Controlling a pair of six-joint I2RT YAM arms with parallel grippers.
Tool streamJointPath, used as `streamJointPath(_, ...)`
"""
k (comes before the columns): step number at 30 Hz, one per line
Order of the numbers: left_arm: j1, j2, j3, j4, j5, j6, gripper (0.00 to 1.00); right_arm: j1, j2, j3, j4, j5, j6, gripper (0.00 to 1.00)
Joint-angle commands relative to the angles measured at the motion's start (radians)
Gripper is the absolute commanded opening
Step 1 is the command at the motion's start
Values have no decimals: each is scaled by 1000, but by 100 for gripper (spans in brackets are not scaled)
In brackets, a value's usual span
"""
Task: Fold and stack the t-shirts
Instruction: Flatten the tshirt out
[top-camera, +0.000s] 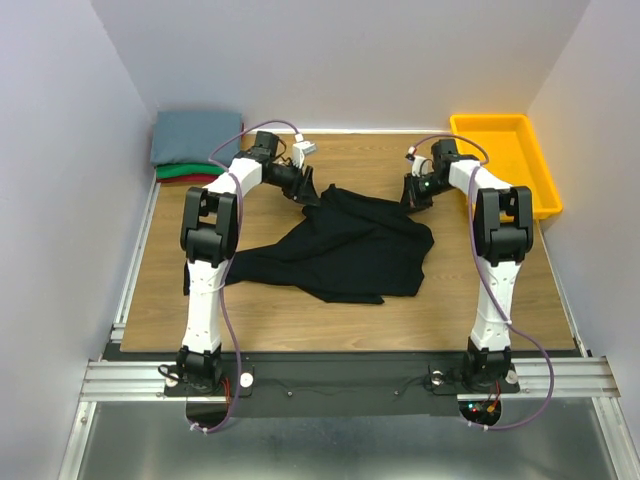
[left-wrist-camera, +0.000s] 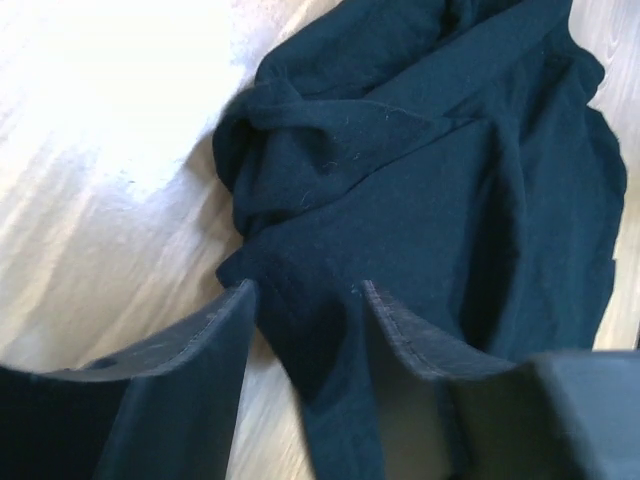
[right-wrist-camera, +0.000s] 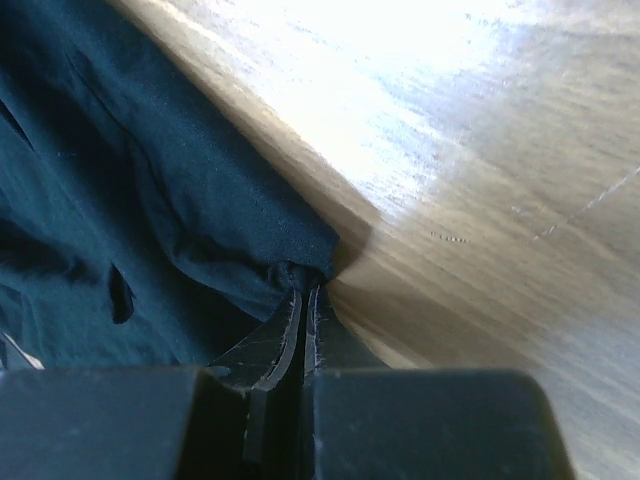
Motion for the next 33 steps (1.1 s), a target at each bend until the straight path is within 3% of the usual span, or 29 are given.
streamJointPath(1,3,-9,18,22,20,-53,46,-4,-60,-30,-7,42,-34,1)
streamJointPath(6,13,-45,18,-51,-16,19,12,-4,-113,-76,-9,91,-64,0)
streamJointPath(7,33,-64,-11,-39,-23,19,0,-4,-127,-99,-8,107,-80,1)
streamJointPath(14,161,-202,-133,-66,-75,129,0,-53,-219,-182,-8,209,-142,1)
streamJointPath(18,201,-253,-198,-48,-213,206,0,-55,-232,-201,-9,252,-184,1)
streamJointPath(24,219,-277,-270,65,-397,246,0,-53,-207,-179,-6,285,-212,1)
streamJointPath(33,219,-260,-252,121,-626,292,0,-55,-172,-98,-9,349,-225,1)
